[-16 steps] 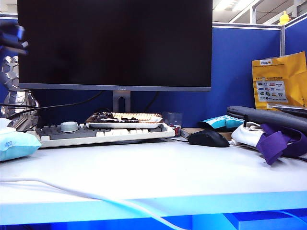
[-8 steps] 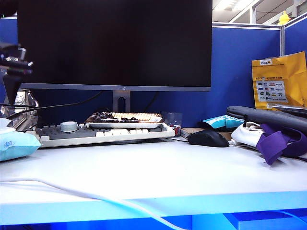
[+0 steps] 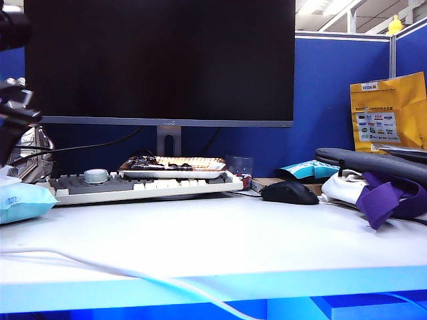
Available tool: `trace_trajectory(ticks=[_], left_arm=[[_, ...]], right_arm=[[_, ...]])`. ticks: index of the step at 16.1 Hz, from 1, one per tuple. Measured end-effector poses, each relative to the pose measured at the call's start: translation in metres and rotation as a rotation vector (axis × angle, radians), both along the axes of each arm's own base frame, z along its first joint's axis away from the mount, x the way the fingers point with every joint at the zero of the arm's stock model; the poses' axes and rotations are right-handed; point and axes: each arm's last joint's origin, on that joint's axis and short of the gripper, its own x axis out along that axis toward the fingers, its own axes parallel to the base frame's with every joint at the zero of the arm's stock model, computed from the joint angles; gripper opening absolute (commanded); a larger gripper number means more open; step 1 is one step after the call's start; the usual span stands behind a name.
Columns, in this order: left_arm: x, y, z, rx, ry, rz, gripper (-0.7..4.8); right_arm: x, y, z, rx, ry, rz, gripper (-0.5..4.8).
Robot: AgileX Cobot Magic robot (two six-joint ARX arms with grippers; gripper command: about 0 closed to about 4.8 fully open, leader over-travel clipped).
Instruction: Pull out a wet wipe from the sky blue wet wipes packet and place it on the table.
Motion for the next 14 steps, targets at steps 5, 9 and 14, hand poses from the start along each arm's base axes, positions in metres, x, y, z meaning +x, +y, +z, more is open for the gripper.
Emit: trace_trajectory(ticks=[5,9,14], left_arm=[[0.007,0.01,-0.012,-0.021,0.018,0.018,4.79],[0.012,0.009,-0.024,-0.063,0.045,-0.002,4.79],[0.015,0.008,-0.022,-0.064,0.014,-0.004,1.05]], right_arm=[[0.0,0.0,0.0,0.0,0.0,0.0,-0.01],[0.0,0.0,0.0,0.0,0.0,0.0,-0.01],[0.0,0.0,0.0,0.0,0.0,0.0,-0.01]])
